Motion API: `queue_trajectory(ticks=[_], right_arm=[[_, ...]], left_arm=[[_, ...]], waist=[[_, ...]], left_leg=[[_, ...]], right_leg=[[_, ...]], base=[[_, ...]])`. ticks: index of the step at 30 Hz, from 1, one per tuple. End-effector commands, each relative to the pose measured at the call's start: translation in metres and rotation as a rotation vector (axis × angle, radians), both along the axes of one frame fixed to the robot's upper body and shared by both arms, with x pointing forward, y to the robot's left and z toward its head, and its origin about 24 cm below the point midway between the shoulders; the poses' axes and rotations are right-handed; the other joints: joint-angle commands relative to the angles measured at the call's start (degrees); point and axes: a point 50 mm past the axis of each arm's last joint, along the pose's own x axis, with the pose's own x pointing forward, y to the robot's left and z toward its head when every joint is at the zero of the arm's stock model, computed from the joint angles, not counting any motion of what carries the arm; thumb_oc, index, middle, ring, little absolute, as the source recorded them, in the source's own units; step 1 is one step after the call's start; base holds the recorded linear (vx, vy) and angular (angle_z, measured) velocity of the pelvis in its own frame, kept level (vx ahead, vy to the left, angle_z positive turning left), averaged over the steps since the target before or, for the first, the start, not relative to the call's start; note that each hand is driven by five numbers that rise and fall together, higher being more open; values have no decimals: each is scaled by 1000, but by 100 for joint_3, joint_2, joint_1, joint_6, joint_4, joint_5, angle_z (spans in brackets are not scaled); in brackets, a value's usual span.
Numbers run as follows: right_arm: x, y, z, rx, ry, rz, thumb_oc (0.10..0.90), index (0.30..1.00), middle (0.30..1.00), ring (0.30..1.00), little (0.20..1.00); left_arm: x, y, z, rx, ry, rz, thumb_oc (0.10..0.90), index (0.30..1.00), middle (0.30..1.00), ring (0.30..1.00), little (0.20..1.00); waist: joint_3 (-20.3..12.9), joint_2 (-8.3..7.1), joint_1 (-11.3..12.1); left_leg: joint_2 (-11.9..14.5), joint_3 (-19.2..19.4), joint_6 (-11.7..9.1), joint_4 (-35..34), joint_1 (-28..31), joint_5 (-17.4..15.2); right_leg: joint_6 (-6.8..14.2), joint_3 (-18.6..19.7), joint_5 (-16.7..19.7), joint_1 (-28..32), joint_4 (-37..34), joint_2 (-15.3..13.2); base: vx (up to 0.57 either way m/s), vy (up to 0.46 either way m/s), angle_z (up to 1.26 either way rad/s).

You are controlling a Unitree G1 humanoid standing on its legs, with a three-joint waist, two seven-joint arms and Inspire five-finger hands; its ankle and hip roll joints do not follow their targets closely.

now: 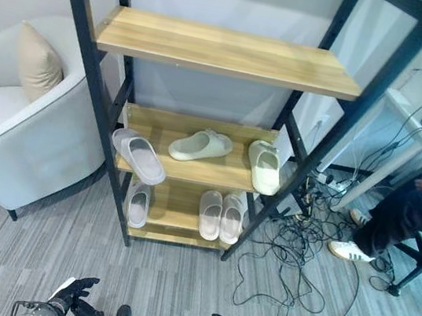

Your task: Arrange the slippers neatly on the shoe rack.

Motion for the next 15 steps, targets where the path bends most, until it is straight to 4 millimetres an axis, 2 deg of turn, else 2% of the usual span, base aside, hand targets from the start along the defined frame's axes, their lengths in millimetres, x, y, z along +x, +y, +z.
queue_trajectory(ticks=[1, 2, 4, 6, 8, 9, 11, 14, 15], right_arm=[[39, -3, 21, -1, -167, 29, 800, 900, 900, 900, 900], [39, -2, 21, 1, -172, 32, 800, 900, 900, 900, 900], [37, -1, 21, 3, -174, 34, 800, 900, 900, 900, 900], [38, -2, 21, 6, -176, 28, 800, 900, 900, 900, 900], [41, -1, 24, 2, -193, 37, 800, 900, 900, 900, 900], [42, -1, 25, -1, -197, 51, 800, 900, 900, 900, 900], [46, 4, 27, 4, -214, 73, 800, 900, 900, 900, 900], [61, 8, 47, 3, -338, 135, 800, 900, 900, 900, 900], [61, 8, 47, 3, -338, 135, 800, 900, 900, 900, 900]], left_arm=[[19, -12, 11, -35, -95, -58, 800, 900, 900, 900, 900], [20, -12, 11, -31, -99, -64, 800, 900, 900, 900, 900], [21, -12, 12, -32, -109, -65, 800, 900, 900, 900, 900], [24, -12, 14, -38, -123, -58, 800, 900, 900, 900, 900], [25, -11, 14, -36, -127, -55, 800, 900, 900, 900, 900], [20, -8, 13, -25, -114, -42, 800, 900, 900, 900, 900], [20, -8, 13, -33, -120, -25, 800, 900, 900, 900, 900], [16, -11, 11, -44, -111, -21, 800, 900, 900, 900, 900], [16, -11, 11, -45, -111, -21, 800, 900, 900, 900, 900]], waist=[[49, 45, 102], [21, 100, 94], [6, 100, 24], [-25, 61, -28], [-40, -12, -70], [-70, -38, -53], [-55, -68, 4], [-127, -124, 6], [-128, -122, -2]], left_leg=[[-16, -382, 25, 366, -181, -151], [9, -457, 29, 289, -52, -197], [-48, -620, 14, 165, 152, -222], [-78, -742, -47, 59, 255, -268], [-135, -833, -86, -5, 351, -377], [-131, -795, -117, -47, 365, -368], [-125, -772, -164, -70, 328, -343], [-72, -856, -255, -71, 218, -316], [-73, -865, -256, -71, 217, -315]], right_leg=[[-78, -62, 2134, 17, -259, 250], [-179, -67, 2014, -144, -320, 248], [-280, -30, 1793, -247, -729, 267], [-342, 80, 1497, -217, -1630, 242], [-337, 174, 1594, -111, -2777, 176], [-274, 308, 1773, -109, -2841, 205], [-307, 287, 1745, -31, -3010, 187], [-375, 160, 1745, 223, -3391, 173], [-376, 151, 1747, 228, -3398, 172]], base=[[263, 72, 23], [192, 20, 24], [250, -12, 35], [215, -89, 60], [176, -120, 53], [112, -101, 37], [50, -88, 17], [18, -94, -1], [23, -50, 7]])
